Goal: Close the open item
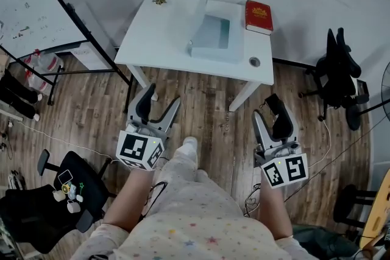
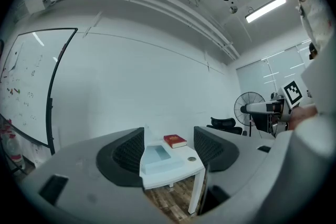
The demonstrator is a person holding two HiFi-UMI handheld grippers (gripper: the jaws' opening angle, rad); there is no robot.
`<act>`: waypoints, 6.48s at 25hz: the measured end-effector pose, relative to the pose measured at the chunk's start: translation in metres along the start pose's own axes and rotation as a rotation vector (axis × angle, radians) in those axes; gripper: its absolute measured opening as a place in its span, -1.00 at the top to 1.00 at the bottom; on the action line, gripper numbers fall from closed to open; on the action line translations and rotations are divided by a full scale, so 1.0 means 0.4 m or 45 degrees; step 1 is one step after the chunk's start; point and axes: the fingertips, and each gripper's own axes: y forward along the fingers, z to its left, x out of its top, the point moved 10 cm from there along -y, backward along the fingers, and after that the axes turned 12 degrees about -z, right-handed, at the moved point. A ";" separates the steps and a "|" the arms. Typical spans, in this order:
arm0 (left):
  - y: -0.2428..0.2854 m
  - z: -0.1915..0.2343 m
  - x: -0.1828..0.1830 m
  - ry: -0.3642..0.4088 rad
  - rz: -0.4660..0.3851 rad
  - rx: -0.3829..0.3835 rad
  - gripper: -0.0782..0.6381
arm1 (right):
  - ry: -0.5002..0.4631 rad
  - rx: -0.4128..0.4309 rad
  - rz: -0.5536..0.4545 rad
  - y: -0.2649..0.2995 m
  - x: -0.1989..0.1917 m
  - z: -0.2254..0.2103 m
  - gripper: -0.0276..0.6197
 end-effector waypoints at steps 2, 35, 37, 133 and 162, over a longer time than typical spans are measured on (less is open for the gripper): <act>0.048 0.020 -0.014 -0.007 -0.011 -0.010 0.01 | -0.007 -0.011 0.007 0.030 -0.007 -0.023 0.00; 0.643 0.352 -0.167 0.018 0.038 0.042 0.00 | 0.015 0.131 0.027 0.725 -0.161 -0.354 -0.03; 0.693 0.346 -0.173 0.023 0.031 0.068 0.00 | 0.019 0.163 0.019 0.763 -0.160 -0.403 -0.03; 0.944 0.698 -0.288 0.067 0.088 0.398 0.00 | 0.251 0.426 0.566 1.298 -0.541 -0.413 0.34; 1.009 0.645 -0.312 0.070 0.133 0.329 0.00 | 0.100 0.270 0.695 1.176 -0.600 -0.556 0.33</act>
